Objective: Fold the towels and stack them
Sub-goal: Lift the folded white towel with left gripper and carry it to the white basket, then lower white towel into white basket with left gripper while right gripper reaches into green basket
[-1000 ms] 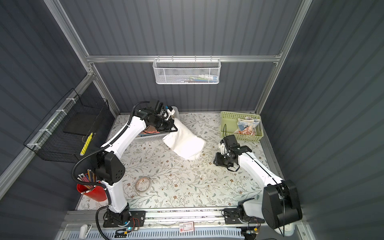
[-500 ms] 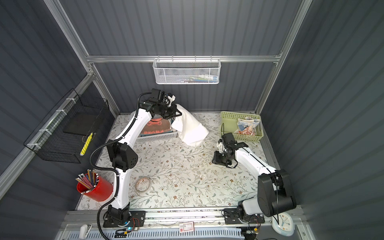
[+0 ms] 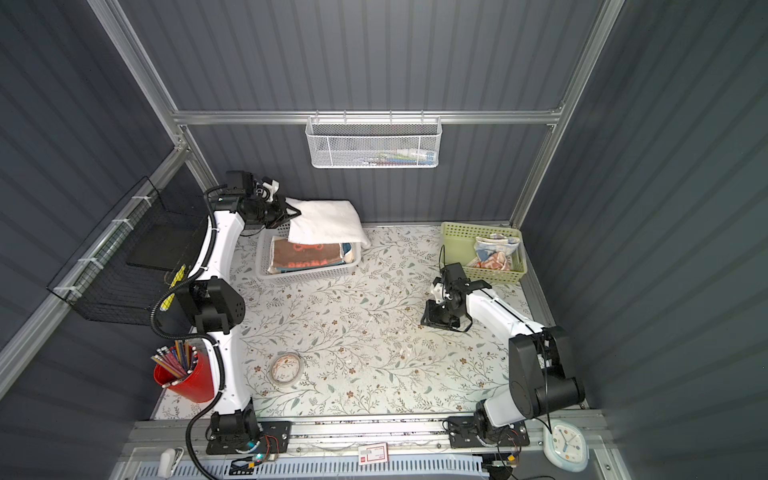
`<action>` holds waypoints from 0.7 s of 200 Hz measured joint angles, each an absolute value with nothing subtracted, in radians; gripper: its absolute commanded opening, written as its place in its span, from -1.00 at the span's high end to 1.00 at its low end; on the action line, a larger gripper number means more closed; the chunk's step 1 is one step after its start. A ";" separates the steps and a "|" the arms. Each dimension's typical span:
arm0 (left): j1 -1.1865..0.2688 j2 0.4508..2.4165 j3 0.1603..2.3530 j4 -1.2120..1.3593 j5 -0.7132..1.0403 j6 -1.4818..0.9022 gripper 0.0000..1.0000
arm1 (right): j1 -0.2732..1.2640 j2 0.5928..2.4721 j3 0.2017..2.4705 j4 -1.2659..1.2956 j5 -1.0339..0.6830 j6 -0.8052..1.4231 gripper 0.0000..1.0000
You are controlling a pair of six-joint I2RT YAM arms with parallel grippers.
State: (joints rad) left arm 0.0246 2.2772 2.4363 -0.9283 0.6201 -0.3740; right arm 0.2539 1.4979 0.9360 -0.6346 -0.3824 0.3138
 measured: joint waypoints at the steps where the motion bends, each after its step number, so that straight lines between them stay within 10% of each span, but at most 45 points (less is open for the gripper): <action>1: 0.026 2.279 2.437 -0.931 0.620 -0.372 1.00 | 0.254 1.499 0.937 -0.635 -0.382 0.314 0.31; 140: 0.074 2.372 2.517 -1.236 0.228 -0.107 1.00 | 0.254 1.533 0.991 -0.644 -0.395 0.341 0.32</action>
